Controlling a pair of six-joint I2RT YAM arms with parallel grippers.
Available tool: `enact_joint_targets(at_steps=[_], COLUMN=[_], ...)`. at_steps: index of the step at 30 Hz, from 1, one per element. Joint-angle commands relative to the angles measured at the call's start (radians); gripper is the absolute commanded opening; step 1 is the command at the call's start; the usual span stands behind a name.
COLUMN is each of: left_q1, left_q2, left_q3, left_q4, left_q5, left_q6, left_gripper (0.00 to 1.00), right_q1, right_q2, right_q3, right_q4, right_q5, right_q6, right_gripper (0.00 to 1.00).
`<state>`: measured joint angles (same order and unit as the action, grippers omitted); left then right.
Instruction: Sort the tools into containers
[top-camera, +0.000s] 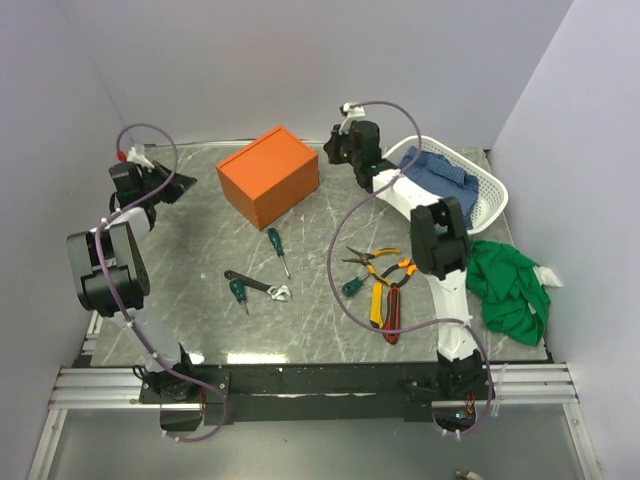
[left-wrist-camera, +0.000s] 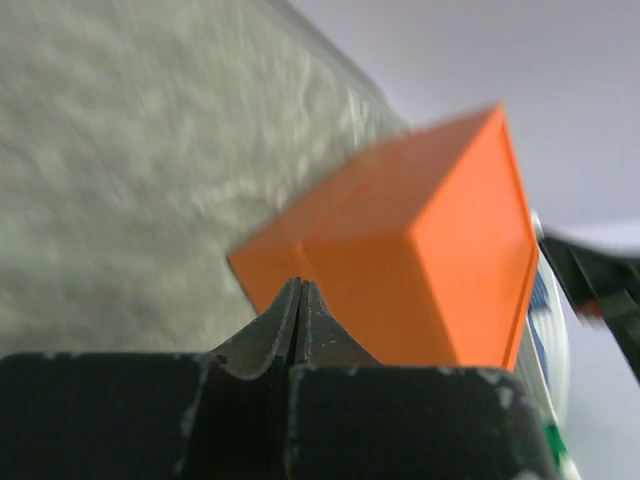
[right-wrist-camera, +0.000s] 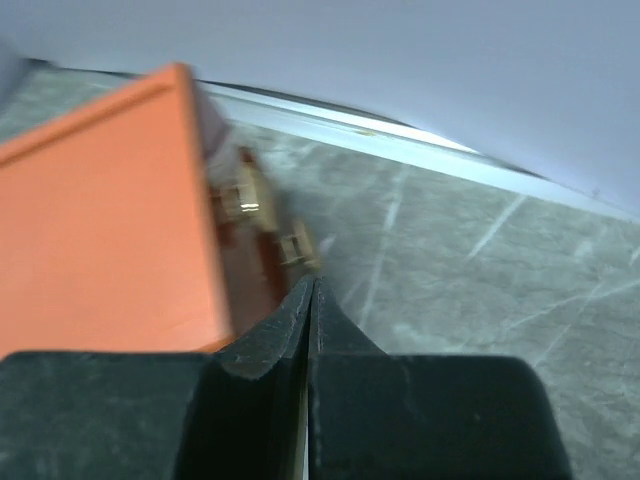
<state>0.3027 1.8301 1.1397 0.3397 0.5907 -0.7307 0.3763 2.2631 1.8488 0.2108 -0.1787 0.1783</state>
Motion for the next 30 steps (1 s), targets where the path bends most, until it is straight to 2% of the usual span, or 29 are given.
enact_joint_targets(at_steps=[1,6,11,13,16,21,26,30], left_q1=[-0.005,-0.048,-0.114,-0.134,-0.139,-0.140,-0.140,-0.145], left_q2=[-0.012,0.044,0.129,0.150,0.193,0.231,0.288,0.325], left_q3=[-0.014,-0.001,0.076,0.113,0.143,0.198,0.273,0.314], left_q4=[0.042,-0.005,-0.033,-0.083,-0.038,-0.047,-0.054,-0.045], left_q5=[0.184,0.234,0.313,0.310,0.265,0.186,0.159,0.159], left_q6=[0.005,0.097,0.170,0.235,0.197,0.220,0.228,0.220], left_gripper=[0.01,0.01,0.01,0.01,0.01,0.03,0.07,0.09], right_q1=[-0.010,-0.019,-0.017,-0.013,-0.010,-0.008,0.025,0.073], right_q2=[0.084,0.191,0.230,0.227,0.188,0.121,0.009,-0.079], right_q3=[0.164,0.266,0.322,0.334,0.271,0.178,0.050,-0.078], right_q4=[0.048,0.064,0.041,-0.003,-0.013,-0.070,-0.128,-0.099], right_q5=[0.122,0.012,-0.313,-0.361,-0.459,-0.583,-0.605,-0.604], right_q6=[0.020,0.004,0.020,0.029,0.047,0.033,-0.019,-0.002], right_gripper=[0.01,0.03,0.04,0.03,0.01,0.00,0.00,0.00])
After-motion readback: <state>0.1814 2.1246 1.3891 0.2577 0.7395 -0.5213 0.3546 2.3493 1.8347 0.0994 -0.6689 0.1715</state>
